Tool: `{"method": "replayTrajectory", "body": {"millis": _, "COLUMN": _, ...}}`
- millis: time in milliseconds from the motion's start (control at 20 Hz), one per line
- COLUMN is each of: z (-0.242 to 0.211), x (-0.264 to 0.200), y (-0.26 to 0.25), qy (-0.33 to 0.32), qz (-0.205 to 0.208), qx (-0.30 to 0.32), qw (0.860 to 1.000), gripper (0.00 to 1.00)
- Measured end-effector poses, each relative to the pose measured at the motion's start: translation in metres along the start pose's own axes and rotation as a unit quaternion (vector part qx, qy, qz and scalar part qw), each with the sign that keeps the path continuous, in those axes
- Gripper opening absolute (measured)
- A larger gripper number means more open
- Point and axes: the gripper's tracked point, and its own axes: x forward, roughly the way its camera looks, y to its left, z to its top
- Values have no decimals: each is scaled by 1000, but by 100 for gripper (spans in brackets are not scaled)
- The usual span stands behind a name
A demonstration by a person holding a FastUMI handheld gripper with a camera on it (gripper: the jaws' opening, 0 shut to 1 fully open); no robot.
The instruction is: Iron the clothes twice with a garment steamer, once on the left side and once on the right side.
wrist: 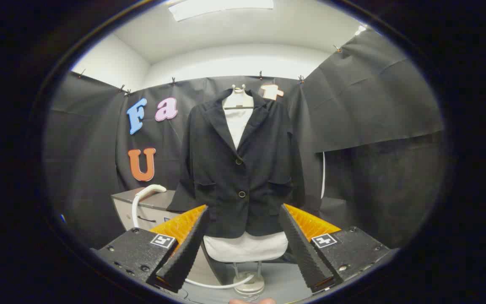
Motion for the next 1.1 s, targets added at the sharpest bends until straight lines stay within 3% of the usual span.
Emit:
{"method": "replayTrajectory", "body": {"millis": 600, "z": 8, "x": 10, "y": 22, "qy": -3, "qz": 1, "qx": 8, "qw": 1000, "gripper": 100}}
{"method": "replayTrajectory", "body": {"millis": 850, "z": 15, "x": 26, "y": 71, "qy": 8, "qz": 21, "qx": 12, "qw": 1000, "gripper": 100}}
{"method": "replayTrajectory", "body": {"millis": 1100, "z": 20, "x": 49, "y": 152, "qy": 27, "qz": 51, "qx": 28, "qw": 998, "gripper": 100}}
